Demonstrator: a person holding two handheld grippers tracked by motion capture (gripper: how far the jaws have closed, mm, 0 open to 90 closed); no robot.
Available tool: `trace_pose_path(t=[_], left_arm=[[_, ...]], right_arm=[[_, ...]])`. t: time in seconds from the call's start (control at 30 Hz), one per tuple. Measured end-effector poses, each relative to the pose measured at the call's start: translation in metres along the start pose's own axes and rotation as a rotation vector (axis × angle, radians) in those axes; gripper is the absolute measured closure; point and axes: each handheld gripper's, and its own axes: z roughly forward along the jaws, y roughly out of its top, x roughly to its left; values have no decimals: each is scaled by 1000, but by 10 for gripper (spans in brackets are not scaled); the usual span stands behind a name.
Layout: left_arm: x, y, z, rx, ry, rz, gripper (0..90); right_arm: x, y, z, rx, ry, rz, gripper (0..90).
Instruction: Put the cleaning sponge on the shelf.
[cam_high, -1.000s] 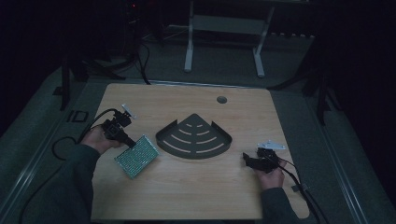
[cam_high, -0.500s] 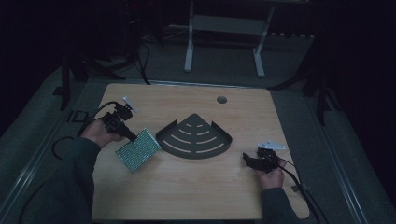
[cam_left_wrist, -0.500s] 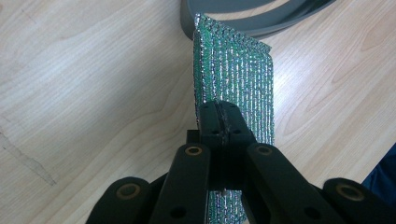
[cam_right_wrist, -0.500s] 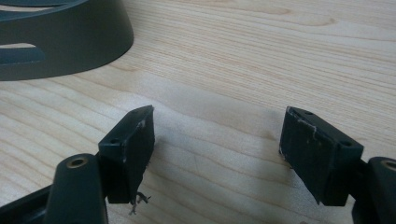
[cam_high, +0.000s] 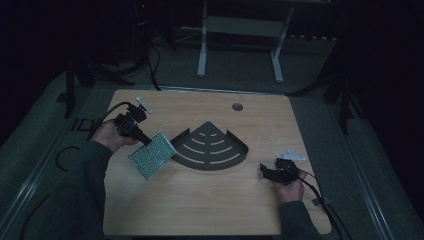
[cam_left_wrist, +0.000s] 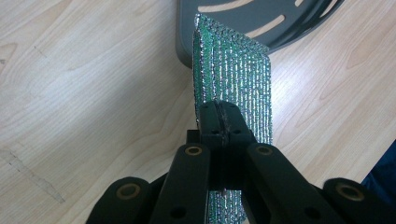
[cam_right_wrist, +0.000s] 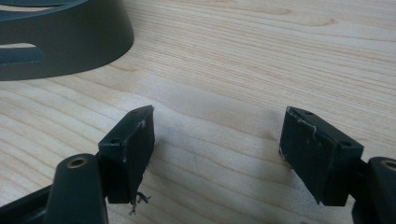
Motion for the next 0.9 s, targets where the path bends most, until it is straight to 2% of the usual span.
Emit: trace_pose_path(t=[0.9], left_arm=[[-10,32,-3,-27,-3,29,900]], right_arm=[[0,0,0,1,3,-2,258]])
